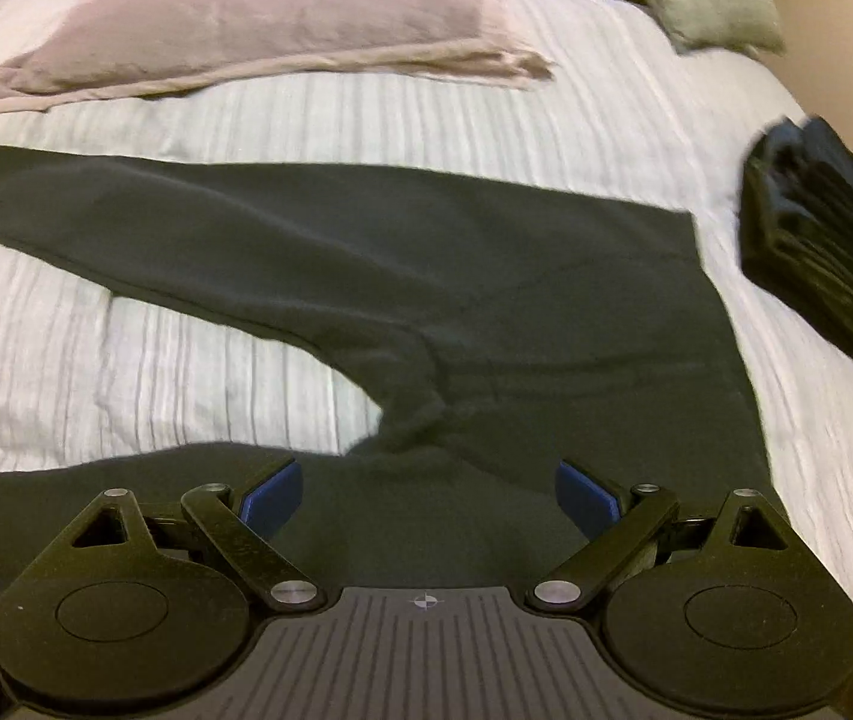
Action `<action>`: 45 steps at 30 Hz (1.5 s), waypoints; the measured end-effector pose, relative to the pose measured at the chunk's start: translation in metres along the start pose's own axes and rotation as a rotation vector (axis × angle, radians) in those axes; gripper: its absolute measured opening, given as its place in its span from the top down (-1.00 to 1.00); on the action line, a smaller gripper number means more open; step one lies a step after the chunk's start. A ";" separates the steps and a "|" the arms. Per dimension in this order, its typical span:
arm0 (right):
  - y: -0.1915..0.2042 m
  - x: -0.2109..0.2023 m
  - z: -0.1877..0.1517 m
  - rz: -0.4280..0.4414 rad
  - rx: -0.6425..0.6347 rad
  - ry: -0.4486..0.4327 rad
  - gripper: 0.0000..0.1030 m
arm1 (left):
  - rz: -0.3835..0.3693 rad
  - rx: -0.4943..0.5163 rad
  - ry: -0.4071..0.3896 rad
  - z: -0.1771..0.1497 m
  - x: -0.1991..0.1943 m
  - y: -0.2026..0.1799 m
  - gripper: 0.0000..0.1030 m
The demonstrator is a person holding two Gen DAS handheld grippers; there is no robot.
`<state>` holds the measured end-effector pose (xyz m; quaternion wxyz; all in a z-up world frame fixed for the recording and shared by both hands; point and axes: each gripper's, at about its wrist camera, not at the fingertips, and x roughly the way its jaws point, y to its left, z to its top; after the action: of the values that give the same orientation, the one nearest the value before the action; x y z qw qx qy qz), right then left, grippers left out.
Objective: Fold clothes
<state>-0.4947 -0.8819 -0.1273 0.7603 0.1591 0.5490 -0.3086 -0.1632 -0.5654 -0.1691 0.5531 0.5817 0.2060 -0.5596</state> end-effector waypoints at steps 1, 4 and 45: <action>0.000 -0.004 -0.002 -0.014 0.010 0.006 -0.82 | -0.013 -0.015 -0.006 0.000 -0.001 0.004 0.17; 0.000 -0.014 -0.011 -0.046 0.032 0.035 -0.82 | -0.042 -0.063 -0.013 0.001 -0.003 0.011 0.12; -0.074 -0.026 -0.038 0.110 -0.335 -0.054 -0.82 | -0.003 -0.525 0.140 -0.013 -0.117 -0.120 -0.55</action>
<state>-0.5759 -0.9085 -0.1090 0.8063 0.0516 0.5626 -0.1751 -0.2944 -0.4735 -0.1187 0.6684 0.4554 0.3829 -0.4463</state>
